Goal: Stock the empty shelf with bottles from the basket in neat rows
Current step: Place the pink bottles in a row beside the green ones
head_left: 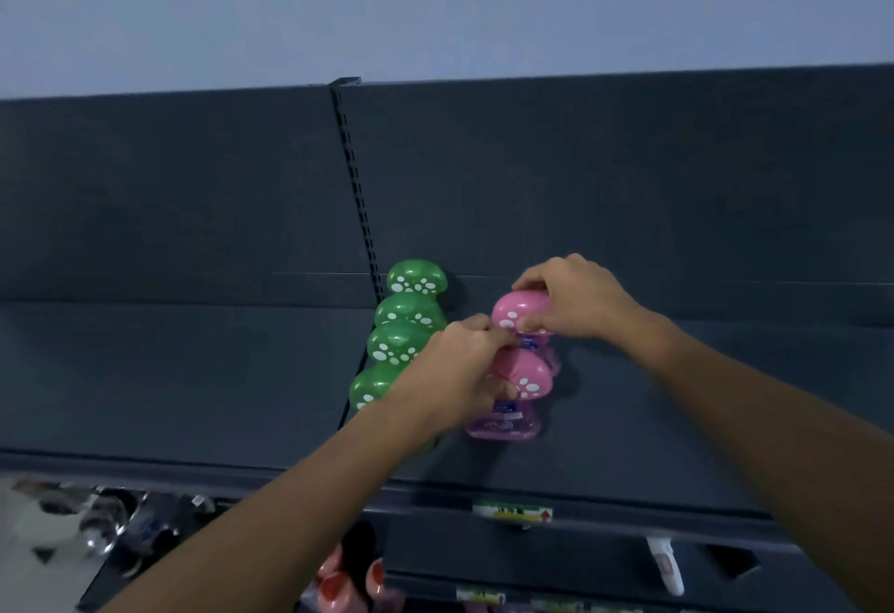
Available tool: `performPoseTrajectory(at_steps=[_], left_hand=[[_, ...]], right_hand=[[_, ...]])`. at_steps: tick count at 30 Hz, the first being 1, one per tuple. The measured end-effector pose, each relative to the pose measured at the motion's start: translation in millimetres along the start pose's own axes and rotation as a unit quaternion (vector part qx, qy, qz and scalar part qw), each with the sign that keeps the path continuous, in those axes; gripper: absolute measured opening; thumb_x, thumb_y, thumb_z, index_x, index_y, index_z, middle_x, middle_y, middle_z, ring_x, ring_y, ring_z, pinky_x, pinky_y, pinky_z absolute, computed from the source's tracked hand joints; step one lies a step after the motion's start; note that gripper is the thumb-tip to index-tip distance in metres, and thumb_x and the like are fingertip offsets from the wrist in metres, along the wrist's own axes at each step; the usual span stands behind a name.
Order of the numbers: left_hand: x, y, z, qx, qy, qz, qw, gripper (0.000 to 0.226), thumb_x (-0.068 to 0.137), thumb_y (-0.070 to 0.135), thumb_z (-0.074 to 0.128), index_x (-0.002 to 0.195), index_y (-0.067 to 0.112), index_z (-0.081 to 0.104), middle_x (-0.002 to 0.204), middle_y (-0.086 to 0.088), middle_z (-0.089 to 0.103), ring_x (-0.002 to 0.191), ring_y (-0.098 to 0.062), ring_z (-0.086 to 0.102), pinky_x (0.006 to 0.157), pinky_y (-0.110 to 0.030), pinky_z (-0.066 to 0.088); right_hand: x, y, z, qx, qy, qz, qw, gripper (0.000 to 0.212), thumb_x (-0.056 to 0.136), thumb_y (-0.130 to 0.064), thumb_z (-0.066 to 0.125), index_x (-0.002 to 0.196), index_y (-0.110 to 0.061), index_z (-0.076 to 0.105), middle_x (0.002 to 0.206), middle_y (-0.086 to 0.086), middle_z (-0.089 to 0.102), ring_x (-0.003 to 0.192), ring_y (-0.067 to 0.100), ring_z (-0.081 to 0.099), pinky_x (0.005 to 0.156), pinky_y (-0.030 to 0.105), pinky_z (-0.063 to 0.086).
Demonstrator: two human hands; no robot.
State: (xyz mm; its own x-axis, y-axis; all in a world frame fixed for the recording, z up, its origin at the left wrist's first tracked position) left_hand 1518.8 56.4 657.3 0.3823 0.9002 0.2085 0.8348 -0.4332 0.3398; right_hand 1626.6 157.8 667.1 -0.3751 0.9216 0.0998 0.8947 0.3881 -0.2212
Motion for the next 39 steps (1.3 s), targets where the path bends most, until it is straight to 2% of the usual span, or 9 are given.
performPoseTrajectory(at_steps=[4,15,27,30,33,37,39], left_hand=[[22.2,-12.6,5.2,0.01,0.015,-0.026,0.999,0.056,0.076,0.029,0.085,0.128,0.023,0.067,0.117,0.0,0.061,0.102,-0.024,0.063,0.091,-0.038,0.052],[61.8,-36.3,9.0,0.013,0.043,-0.072,0.996,0.055,0.078,0.024,0.083,0.13,0.026,0.066,0.113,0.002,0.063,0.099,-0.024,0.062,0.082,-0.036,0.052],[77.5,-49.1,14.8,0.052,0.035,-0.072,0.995,0.058,0.079,0.011,0.079,0.133,0.021,0.062,0.116,0.0,0.063,0.101,-0.024,0.062,0.085,-0.04,0.053],[77.0,-47.8,16.0,0.06,0.041,-0.063,0.995,0.06,0.082,0.013,0.078,0.137,0.023,0.057,0.117,0.001,0.061,0.101,-0.023,0.061,0.084,-0.038,0.052],[75.6,-49.6,17.5,0.082,0.046,-0.062,0.994,0.061,0.084,0.008,0.073,0.14,0.024,0.054,0.12,0.001,0.06,0.103,-0.022,0.059,0.082,-0.035,0.051],[74.9,-52.5,18.3,0.109,0.051,-0.06,0.991,0.058,0.085,0.003,0.069,0.139,0.019,0.054,0.123,-0.002,0.058,0.103,-0.025,0.059,0.077,-0.032,0.049],[74.7,-54.1,17.6,0.11,0.052,-0.062,0.991,0.058,0.086,0.004,0.069,0.14,0.017,0.053,0.125,-0.003,0.058,0.105,-0.026,0.06,0.079,-0.034,0.051]], right_hand=[[26.9,10.2,11.4,0.021,-0.007,0.0,1.0,0.049,0.07,-0.054,0.08,0.116,-0.039,0.068,0.109,-0.012,0.07,0.103,0.017,0.062,0.087,0.037,0.053],[75.6,14.5,25.6,0.053,-0.022,-0.025,0.998,0.044,0.073,-0.047,0.082,0.114,-0.035,0.07,0.108,-0.011,0.071,0.101,0.017,0.063,0.086,0.037,0.055],[95.9,9.1,30.5,0.074,-0.017,-0.037,0.996,0.035,0.073,-0.041,0.081,0.106,-0.034,0.071,0.103,-0.011,0.072,0.098,0.017,0.064,0.082,0.036,0.055],[97.8,8.2,31.7,0.084,-0.017,-0.031,0.996,0.036,0.072,-0.042,0.081,0.106,-0.035,0.071,0.103,-0.012,0.071,0.098,0.015,0.064,0.082,0.035,0.055],[97.7,7.4,32.7,0.09,-0.02,-0.029,0.995,0.035,0.073,-0.044,0.081,0.105,-0.035,0.071,0.103,-0.013,0.071,0.098,0.014,0.064,0.082,0.036,0.056],[96.8,6.2,32.3,0.098,-0.028,-0.03,0.994,0.035,0.076,-0.046,0.078,0.108,-0.034,0.071,0.105,-0.013,0.071,0.099,0.014,0.066,0.085,0.037,0.057],[96.5,4.0,30.6,0.094,-0.034,-0.034,0.994,0.04,0.077,-0.046,0.079,0.114,-0.034,0.07,0.11,-0.013,0.071,0.103,0.014,0.065,0.088,0.038,0.056]])
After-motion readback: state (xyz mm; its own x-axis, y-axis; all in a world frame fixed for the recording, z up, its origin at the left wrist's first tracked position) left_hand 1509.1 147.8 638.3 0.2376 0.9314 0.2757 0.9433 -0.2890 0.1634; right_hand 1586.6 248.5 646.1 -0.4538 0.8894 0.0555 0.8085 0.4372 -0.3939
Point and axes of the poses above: each hand's wrist, its own x-axis towards the middle knuckle, its own z-axis out of the palm, y = z × x, the point moved 10 cm from there along x, towards the middle knuckle
